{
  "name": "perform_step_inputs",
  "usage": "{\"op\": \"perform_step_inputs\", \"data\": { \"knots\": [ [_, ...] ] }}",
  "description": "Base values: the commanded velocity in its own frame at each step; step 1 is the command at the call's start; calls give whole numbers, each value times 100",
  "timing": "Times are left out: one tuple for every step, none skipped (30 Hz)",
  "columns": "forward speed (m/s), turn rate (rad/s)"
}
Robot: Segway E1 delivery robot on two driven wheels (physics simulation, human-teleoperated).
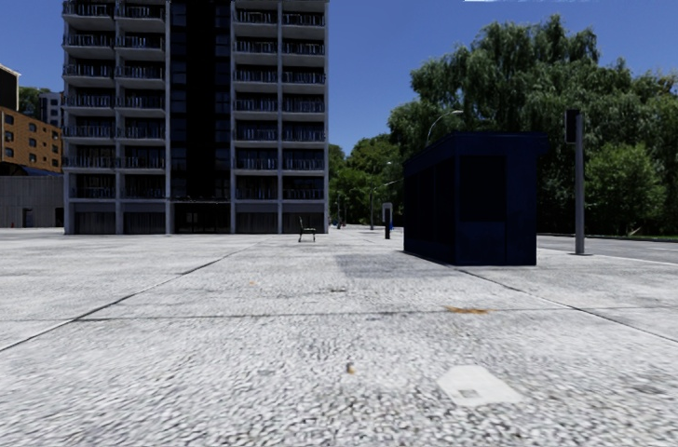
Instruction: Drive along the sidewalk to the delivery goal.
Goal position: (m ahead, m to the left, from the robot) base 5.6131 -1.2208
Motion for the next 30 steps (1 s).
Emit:
{"op": "perform_step_inputs", "data": {
  "knots": [
    [133,-36],
    [133,-36],
    [133,-39],
    [132,-40],
    [132,-40],
    [132,-40],
    [132,-40],
    [132,-40],
    [132,-40],
    [132,-40],
    [132,-40],
    [135,-40],
    [139,-40],
    [139,-40],
    [144,-40],
    [145,-40],
    [145,-40],
    [145,-40],
    [147,-40],
    [147,-40],
    [147,-40],
    [147,-40],
    [147,-40],
    [147,-40],
    [147,-40],
    [148,-32],
    [148,-14],
    [148,0],
    [148,0],
    [148,0]
  ]
}}
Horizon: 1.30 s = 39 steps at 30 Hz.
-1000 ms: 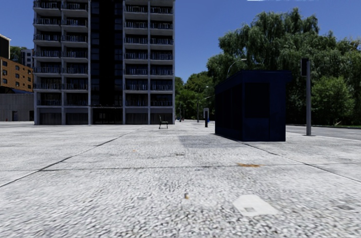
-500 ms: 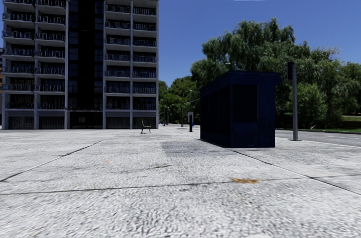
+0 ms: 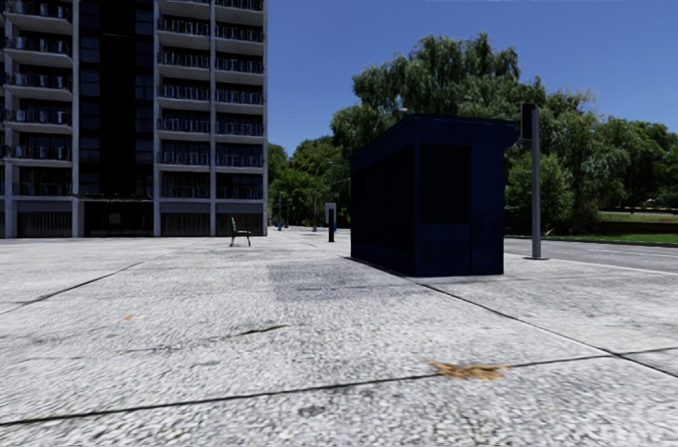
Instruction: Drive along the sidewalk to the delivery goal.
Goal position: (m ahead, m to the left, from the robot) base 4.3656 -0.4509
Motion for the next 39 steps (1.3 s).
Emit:
{"op": "perform_step_inputs", "data": {
  "knots": [
    [149,0],
    [150,0],
    [150,0],
    [151,0],
    [151,0],
    [152,0],
    [152,0],
    [153,0],
    [154,0],
    [154,0],
    [154,0],
    [155,0],
    [156,0],
    [156,0],
    [156,0],
    [157,0],
    [157,0],
    [157,0],
    [157,0],
    [159,0],
    [161,0],
    [161,0],
    [170,0],
    [200,0],
    [200,0],
    [200,0],
    [200,0],
    [200,0],
    [200,0],
    [200,0],
    [200,0],
    [200,0],
    [200,0],
    [200,0],
    [200,0],
    [200,0],
    [200,0],
    [200,0],
    [200,0]
  ]
}}
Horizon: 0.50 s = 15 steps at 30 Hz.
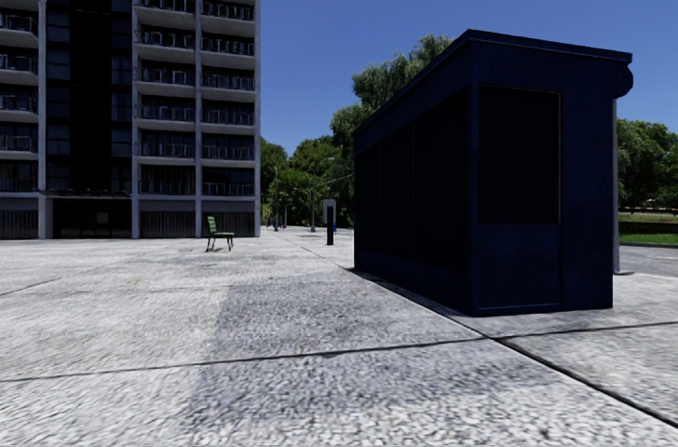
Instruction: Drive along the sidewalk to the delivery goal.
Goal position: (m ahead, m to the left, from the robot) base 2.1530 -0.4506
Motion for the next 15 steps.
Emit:
{"op": "perform_step_inputs", "data": {
  "knots": [
    [200,0],
    [200,0],
    [200,0],
    [200,0],
    [200,0],
    [200,0],
    [200,0],
    [200,0],
    [200,0],
    [200,0],
    [200,0],
    [200,0],
    [200,0],
    [200,0],
    [200,0]
  ]
}}
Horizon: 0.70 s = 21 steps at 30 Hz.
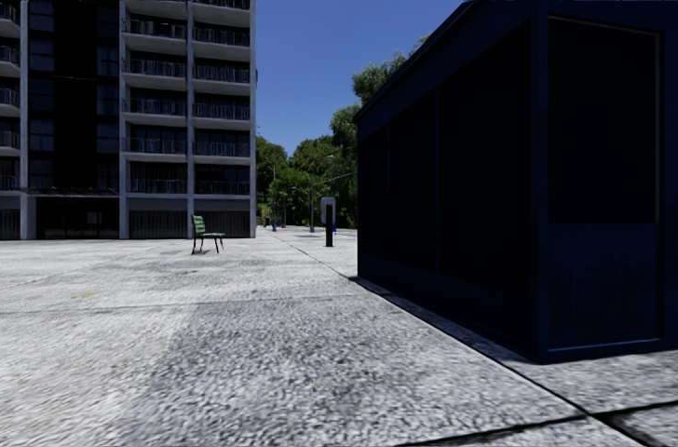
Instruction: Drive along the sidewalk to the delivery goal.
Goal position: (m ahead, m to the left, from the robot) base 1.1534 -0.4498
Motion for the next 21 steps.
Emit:
{"op": "perform_step_inputs", "data": {
  "knots": [
    [200,0],
    [198,-23],
    [198,-23],
    [188,-36],
    [178,-39],
    [164,-40],
    [164,-40],
    [154,-41],
    [143,-41],
    [137,-41],
    [137,-41],
    [132,-41],
    [128,-41],
    [128,-41],
    [127,-41],
    [126,-35],
    [126,-32],
    [126,-32],
    [126,-28],
    [125,-3],
    [123,0]
  ]
}}
